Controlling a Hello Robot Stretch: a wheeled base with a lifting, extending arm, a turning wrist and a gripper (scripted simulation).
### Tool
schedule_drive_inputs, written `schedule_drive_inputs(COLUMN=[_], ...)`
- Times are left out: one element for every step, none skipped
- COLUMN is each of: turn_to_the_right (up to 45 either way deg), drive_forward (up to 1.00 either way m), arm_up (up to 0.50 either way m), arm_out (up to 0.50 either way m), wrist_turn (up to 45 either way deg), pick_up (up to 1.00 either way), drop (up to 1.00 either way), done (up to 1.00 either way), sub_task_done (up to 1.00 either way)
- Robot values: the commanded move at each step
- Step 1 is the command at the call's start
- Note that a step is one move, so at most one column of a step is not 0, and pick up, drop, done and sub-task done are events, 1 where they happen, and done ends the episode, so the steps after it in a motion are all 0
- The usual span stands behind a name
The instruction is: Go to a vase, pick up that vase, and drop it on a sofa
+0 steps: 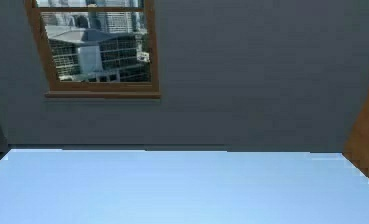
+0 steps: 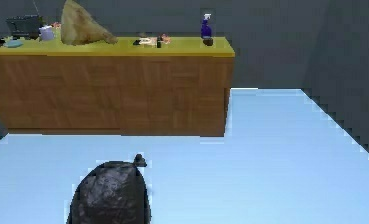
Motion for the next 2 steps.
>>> schedule_drive_inputs(turn_to_the_right=[0.0,45.0], drive_forward=[0.85,0.00], arm_up=[0.00,0.00], arm_out=[0.00,0.00], wrist_turn=[0.0,0.0], pick_up=[0.00,0.00], drop=[0.00,0.00], done=[0.00,0.00], sub_task_done=[0.00,0.00])
